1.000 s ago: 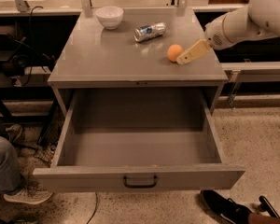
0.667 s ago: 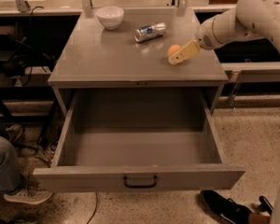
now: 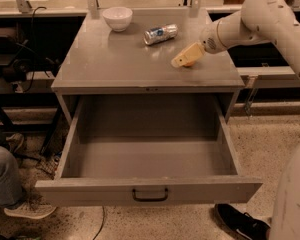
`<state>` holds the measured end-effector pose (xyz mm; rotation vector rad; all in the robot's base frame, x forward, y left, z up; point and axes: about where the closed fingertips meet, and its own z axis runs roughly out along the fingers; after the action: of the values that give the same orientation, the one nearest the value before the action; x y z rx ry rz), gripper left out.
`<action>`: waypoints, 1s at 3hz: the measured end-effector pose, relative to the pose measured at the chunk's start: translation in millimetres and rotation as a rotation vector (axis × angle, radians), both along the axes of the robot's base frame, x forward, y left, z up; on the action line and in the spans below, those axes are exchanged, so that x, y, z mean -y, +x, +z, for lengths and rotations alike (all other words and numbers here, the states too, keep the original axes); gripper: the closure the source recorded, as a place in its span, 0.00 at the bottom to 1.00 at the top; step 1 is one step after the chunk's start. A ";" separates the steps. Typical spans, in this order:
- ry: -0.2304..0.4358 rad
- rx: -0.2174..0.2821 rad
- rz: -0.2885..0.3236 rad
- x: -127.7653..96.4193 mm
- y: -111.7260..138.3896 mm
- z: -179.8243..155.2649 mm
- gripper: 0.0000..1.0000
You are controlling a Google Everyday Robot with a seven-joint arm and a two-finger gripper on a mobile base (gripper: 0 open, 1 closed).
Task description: Place orange into top drawer
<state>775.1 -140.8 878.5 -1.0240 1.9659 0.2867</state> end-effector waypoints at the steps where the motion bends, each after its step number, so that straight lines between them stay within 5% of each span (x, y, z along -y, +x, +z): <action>1: 0.007 -0.034 -0.010 -4.9 4.7 -17.6 0.23; 3: 0.042 -0.069 -0.029 1.8 -3.1 -36.9 0.77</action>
Offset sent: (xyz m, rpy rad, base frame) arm 0.0041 -0.0001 -0.0396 0.0221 0.0795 -0.0295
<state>772.1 -142.6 841.5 -0.9700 2.0261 0.3499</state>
